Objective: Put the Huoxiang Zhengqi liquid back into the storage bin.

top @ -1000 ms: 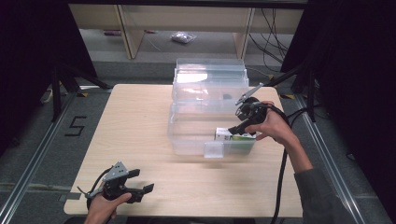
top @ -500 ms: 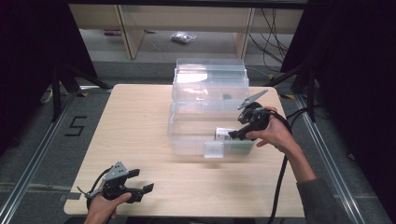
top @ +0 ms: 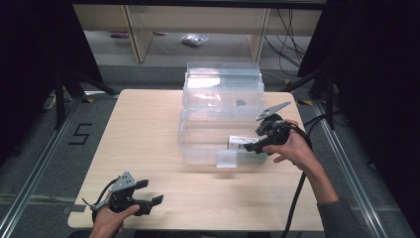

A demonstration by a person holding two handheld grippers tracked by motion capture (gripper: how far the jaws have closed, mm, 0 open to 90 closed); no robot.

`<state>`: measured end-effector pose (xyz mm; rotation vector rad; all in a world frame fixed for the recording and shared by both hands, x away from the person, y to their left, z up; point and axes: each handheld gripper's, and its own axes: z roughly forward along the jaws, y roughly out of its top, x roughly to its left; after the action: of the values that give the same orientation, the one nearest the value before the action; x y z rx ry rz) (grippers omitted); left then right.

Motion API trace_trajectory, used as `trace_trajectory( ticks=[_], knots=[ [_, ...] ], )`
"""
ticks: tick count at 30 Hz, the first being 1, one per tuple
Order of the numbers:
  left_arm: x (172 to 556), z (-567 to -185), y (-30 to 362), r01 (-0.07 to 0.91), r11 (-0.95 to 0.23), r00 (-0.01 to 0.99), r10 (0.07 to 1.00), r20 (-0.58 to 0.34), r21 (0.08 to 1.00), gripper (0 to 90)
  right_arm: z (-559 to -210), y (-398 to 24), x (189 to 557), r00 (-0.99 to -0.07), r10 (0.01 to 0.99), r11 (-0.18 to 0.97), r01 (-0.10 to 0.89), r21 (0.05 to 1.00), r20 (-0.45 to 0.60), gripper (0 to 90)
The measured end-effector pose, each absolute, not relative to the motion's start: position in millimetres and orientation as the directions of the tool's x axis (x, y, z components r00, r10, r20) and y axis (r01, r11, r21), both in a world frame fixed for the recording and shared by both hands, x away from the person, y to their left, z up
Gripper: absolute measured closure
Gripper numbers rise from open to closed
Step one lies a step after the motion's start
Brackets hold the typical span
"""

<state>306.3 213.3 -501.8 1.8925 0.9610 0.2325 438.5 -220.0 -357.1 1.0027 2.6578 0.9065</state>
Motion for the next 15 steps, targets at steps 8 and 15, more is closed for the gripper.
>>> trace_trajectory(
  ticks=[8, 15],
  knots=[
    [306, -502, 214, 0.518, -0.222, 0.67, 0.705, -0.231, 0.826, 14.9, -356, -218, 430, -0.758, 0.649, 0.572, 0.542, 0.616, 0.063, 22.7],
    [306, -502, 214, 0.518, -0.223, 0.672, 0.704, -0.232, 0.826, 14.9, -362, -216, 424, -0.77, 0.635, 0.557, 0.506, 0.658, 0.054, 22.3]
  ],
)
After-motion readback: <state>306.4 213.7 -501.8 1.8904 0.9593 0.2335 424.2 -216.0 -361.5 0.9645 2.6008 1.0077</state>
